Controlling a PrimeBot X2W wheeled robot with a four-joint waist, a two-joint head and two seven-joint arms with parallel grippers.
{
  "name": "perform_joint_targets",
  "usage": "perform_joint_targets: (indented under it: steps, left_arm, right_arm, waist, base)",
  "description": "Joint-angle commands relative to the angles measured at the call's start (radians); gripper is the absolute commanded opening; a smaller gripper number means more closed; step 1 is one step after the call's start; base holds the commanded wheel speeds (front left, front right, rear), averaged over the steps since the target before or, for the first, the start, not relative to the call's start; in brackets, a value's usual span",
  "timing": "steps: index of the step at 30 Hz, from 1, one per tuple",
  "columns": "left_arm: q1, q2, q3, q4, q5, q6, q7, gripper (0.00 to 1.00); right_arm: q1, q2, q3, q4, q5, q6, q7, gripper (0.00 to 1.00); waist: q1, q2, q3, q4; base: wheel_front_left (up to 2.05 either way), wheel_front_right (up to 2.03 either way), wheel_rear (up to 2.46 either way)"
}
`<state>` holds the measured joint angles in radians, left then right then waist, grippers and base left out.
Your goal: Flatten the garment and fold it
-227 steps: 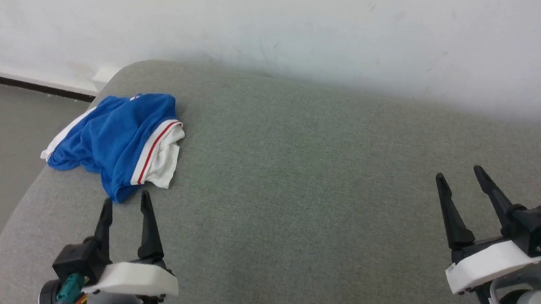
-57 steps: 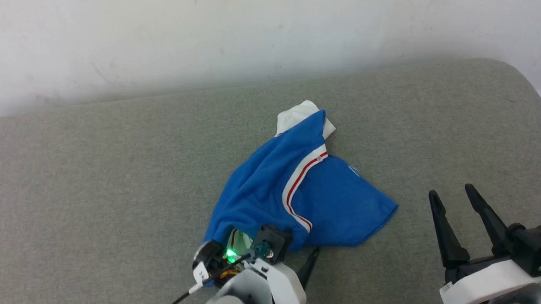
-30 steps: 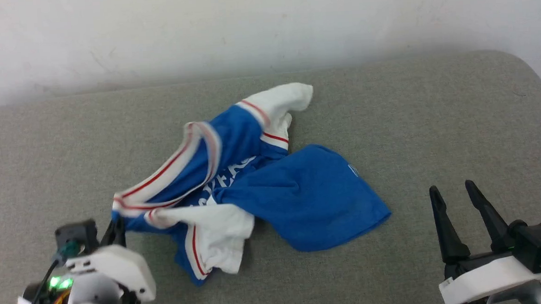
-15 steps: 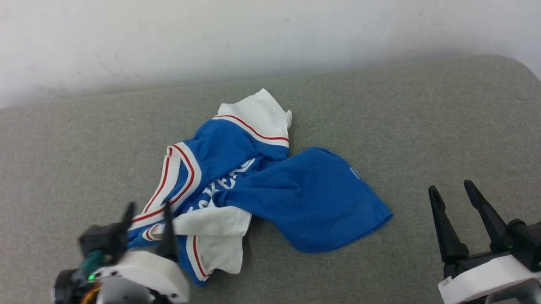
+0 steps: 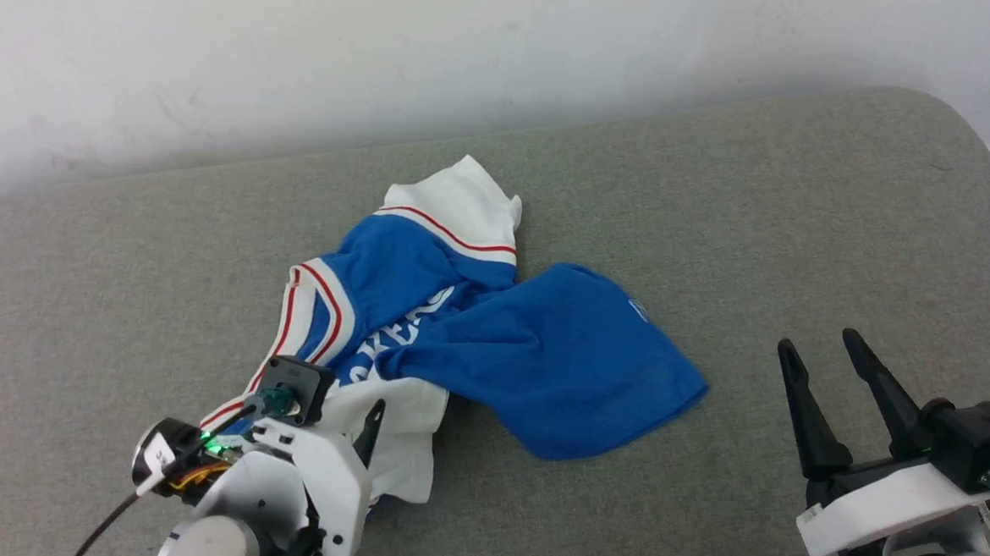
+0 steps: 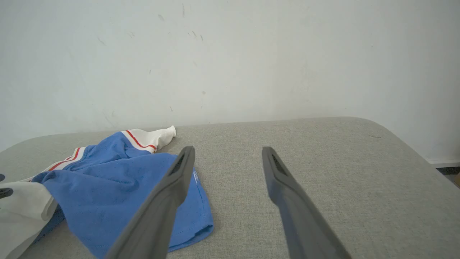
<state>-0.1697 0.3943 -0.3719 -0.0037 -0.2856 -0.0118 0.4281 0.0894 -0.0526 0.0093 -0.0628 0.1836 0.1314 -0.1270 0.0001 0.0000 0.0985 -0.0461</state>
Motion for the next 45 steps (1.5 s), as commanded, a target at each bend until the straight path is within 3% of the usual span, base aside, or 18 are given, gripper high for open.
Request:
perform_joint_targets:
  steps: [1, 2, 3, 4, 5, 9, 13, 21, 26, 29, 30, 31, 33, 36, 45]
  left_arm:
    - [-0.013, 0.008, -0.004, 0.007, 0.003, -0.008, 0.010, 1.00]
    - [-0.019, 0.013, -0.007, 0.015, -0.006, -0.018, 0.032, 0.98]
    - [-0.024, 0.021, -0.012, 0.026, -0.013, -0.030, 0.058, 0.49]
    - [-0.029, 0.029, -0.015, 0.032, -0.018, -0.038, 0.077, 0.18]
    - [-0.033, 0.034, -0.017, 0.036, -0.024, -0.044, 0.090, 0.00]
    - [-0.051, 0.049, -0.009, 0.027, -0.027, -0.047, 0.089, 0.00]
    - [-0.054, 0.062, 0.027, -0.017, -0.024, -0.018, 0.051, 0.00]
    - [0.133, 0.077, 0.224, -0.171, -0.087, 0.161, 0.003, 0.00]
    - [0.329, 0.022, 0.363, -0.155, -0.164, 0.259, -0.090, 0.00]
    - [0.415, -0.016, 0.417, -0.104, -0.203, 0.284, -0.146, 0.00]
    - [0.437, -0.028, 0.429, -0.083, -0.213, 0.292, -0.157, 0.12]
    - [0.451, -0.041, 0.444, -0.066, -0.217, 0.305, -0.178, 0.98]
    - [0.455, -0.063, 0.473, -0.033, -0.212, 0.332, -0.240, 1.00]
    - [0.438, -0.100, 0.497, -0.002, -0.215, 0.335, -0.353, 1.00]
    - [0.334, -0.142, 0.419, -0.025, -0.162, 0.230, -0.623, 1.00]
  right_arm:
    - [-0.012, 0.002, 0.003, 0.003, 0.006, -0.001, -0.009, 1.00]
    - [-0.013, 0.002, 0.003, 0.006, 0.009, -0.001, -0.011, 1.00]
    - [-0.014, 0.002, 0.003, 0.008, 0.011, -0.001, -0.013, 1.00]
    - [-0.015, 0.002, 0.004, 0.011, 0.014, -0.001, -0.015, 1.00]
    - [-0.015, 0.002, 0.004, 0.014, 0.017, -0.001, -0.018, 1.00]
    - [-0.016, 0.002, 0.000, 0.023, 0.021, -0.001, -0.027, 1.00]
    - [-0.013, 0.002, -0.009, 0.032, 0.023, -0.001, -0.032, 1.00]
    - [0.000, 0.002, -0.021, 0.037, 0.023, -0.001, -0.033, 1.00]
    - [0.002, 0.002, -0.020, 0.032, 0.020, -0.001, -0.026, 1.00]
    - [0.004, 0.002, -0.024, 0.024, 0.012, -0.001, -0.019, 1.00]
    - [0.004, 0.002, -0.025, 0.020, 0.009, -0.001, -0.015, 1.00]
    - [0.004, 0.002, -0.025, 0.017, 0.007, -0.001, -0.011, 1.00]
    - [0.004, 0.002, -0.027, 0.012, 0.002, -0.001, -0.005, 1.00]
    - [0.005, 0.002, -0.031, 0.008, -0.001, -0.001, 0.003, 1.00]
    - [0.006, 0.002, -0.036, 0.010, 0.004, -0.001, 0.024, 1.00]
  waist:
    - [-0.0001, 0.0000, 0.002, -0.008]
    - [-0.0001, 0.0000, 0.002, -0.011]
    - [-0.0001, 0.0000, 0.002, -0.014]
    - [-0.0001, 0.0000, 0.002, -0.018]
    - [-0.0001, 0.0000, 0.002, -0.021]
    - [-0.0001, 0.0000, 0.004, -0.027]
    - [-0.0001, 0.0000, 0.001, -0.020]
    - [-0.0001, 0.0000, -0.012, 0.014]
    - [-0.0001, 0.0000, -0.013, 0.035]
    - [-0.0001, 0.0000, -0.015, 0.050]
    - [-0.0001, 0.0000, -0.016, 0.054]
    - [-0.0001, 0.0000, -0.018, 0.057]
    - [-0.0001, 0.0000, -0.022, 0.063]
    - [-0.0001, 0.0000, -0.029, 0.069]
    - [-0.0001, 0.0000, -0.051, 0.067]
  base:
    - [0.00, 0.00, 0.00]
    - [0.00, 0.00, 0.00]
    - [0.00, 0.00, 0.00]
    - [0.00, 0.00, 0.00]
    - [0.00, 0.00, 0.00]
    - [0.00, 0.00, 0.00]
    - [0.00, 0.00, 0.00]
    - [0.00, 0.00, 0.00]
    - [0.00, 0.00, 0.00]
    - [0.00, 0.00, 0.00]
    - [0.00, 0.00, 0.00]
    - [0.00, 0.00, 0.00]
    - [0.00, 0.00, 0.00]
    - [0.00, 0.00, 0.00]
    - [0.00, 0.00, 0.00]
